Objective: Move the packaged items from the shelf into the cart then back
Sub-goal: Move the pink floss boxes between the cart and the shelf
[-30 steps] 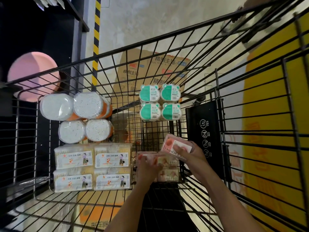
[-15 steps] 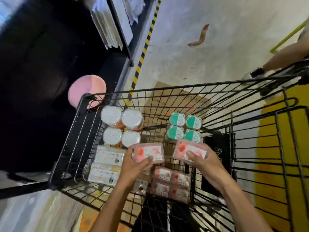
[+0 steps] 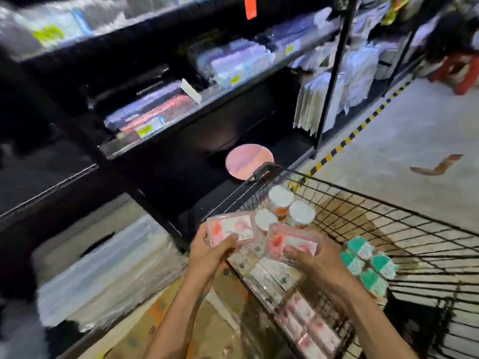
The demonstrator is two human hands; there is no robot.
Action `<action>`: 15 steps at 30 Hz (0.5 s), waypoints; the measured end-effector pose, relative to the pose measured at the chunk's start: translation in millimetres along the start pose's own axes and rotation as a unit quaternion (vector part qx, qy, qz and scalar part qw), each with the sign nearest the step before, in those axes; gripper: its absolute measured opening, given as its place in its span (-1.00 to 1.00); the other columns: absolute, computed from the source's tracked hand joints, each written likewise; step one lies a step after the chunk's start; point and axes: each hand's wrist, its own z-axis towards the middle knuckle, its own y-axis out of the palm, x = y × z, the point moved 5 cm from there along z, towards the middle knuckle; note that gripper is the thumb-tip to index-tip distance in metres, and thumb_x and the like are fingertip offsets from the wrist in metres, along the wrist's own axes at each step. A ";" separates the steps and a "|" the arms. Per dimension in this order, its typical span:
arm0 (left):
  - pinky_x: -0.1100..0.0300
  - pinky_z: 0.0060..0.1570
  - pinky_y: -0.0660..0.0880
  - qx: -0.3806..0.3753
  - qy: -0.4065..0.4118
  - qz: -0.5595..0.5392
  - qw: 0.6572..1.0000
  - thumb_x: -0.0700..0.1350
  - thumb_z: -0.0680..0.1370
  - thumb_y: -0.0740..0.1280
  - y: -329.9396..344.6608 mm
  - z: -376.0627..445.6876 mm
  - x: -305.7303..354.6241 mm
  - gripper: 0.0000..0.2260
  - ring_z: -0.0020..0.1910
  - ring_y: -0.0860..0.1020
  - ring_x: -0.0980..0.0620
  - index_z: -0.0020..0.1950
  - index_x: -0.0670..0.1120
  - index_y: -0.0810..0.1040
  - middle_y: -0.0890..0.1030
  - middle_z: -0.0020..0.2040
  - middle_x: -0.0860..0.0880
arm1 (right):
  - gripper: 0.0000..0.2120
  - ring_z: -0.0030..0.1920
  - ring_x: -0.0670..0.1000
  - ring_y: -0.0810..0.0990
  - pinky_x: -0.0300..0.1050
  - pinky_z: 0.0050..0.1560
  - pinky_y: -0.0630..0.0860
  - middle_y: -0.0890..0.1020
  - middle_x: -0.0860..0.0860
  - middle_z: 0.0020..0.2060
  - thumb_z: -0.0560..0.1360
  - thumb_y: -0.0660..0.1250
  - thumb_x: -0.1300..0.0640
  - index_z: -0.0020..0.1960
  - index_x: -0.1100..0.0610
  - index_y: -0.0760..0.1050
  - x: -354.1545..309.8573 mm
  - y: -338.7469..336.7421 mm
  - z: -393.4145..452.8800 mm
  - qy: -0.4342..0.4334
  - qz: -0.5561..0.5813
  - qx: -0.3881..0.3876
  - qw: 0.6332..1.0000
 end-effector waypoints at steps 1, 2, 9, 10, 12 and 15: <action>0.07 -0.13 0.59 0.015 0.009 -0.001 1.000 -0.30 0.43 0.45 -16.5 -6.9 7.1 -0.65 -0.05 0.64 -0.12 0.17 -0.12 0.50 0.66 0.01 -0.14 | -0.41 0.05 0.00 0.65 -0.12 0.00 0.58 0.69 -0.03 0.00 0.23 0.59 -0.09 0.18 0.02 0.49 -2.0 17.5 2.0 0.000 -0.008 -0.026 1.000; 0.12 -0.24 0.57 0.030 0.020 -0.005 0.999 -0.29 0.43 0.45 -33.5 -14.0 14.1 -0.66 -0.11 0.64 -0.12 0.17 -0.13 0.50 0.66 -0.02 -0.14 | -0.41 0.06 0.02 0.65 -0.07 0.04 0.58 0.69 0.00 0.01 0.23 0.59 -0.06 0.19 0.03 0.49 -4.3 35.7 3.1 0.002 -0.007 -0.047 0.999; -0.05 0.03 0.58 0.148 0.065 -0.035 0.986 -0.26 0.42 0.47 -190.5 -81.8 44.7 -0.69 -0.02 0.65 -0.12 0.13 -0.15 0.52 0.66 0.02 -0.17 | -0.47 -0.06 -0.03 0.68 -0.25 -0.21 0.56 0.69 0.07 -0.04 0.22 0.52 0.09 0.16 0.13 0.48 -29.8 195.1 -17.4 -0.053 -0.044 -0.168 0.983; -0.02 0.02 0.59 0.162 0.068 -0.043 0.983 -0.25 0.42 0.47 -216.2 -93.7 46.2 -0.69 -0.03 0.65 -0.12 0.14 -0.15 0.52 0.66 0.03 -0.17 | -0.44 -0.06 -0.03 0.68 -0.24 -0.22 0.56 0.69 0.08 -0.03 0.21 0.54 0.09 0.17 0.13 0.48 -28.3 222.3 -23.3 -0.055 -0.048 -0.187 0.980; 0.11 -0.08 0.62 0.191 0.080 -0.056 0.977 -0.27 0.44 0.45 -273.3 -123.0 48.4 -0.69 -0.10 0.67 -0.10 0.16 -0.17 0.51 0.67 0.00 -0.16 | -0.36 -0.10 -0.05 0.67 -0.24 -0.25 0.54 0.68 0.07 -0.03 0.11 0.59 0.00 0.14 0.10 0.49 -22.5 282.6 -39.8 -0.059 -0.058 -0.220 0.972; 0.16 -0.14 0.62 0.234 0.095 -0.068 0.965 -0.30 0.45 0.44 -360.4 -171.8 48.3 -0.69 -0.16 0.68 -0.03 0.17 -0.15 0.51 0.68 -0.03 -0.13 | -0.34 -0.12 -0.05 0.67 -0.17 -0.30 0.53 0.69 0.02 -0.05 0.07 0.57 -0.08 0.13 0.02 0.51 -5.0 377.0 -68.1 -0.057 -0.085 -0.269 0.958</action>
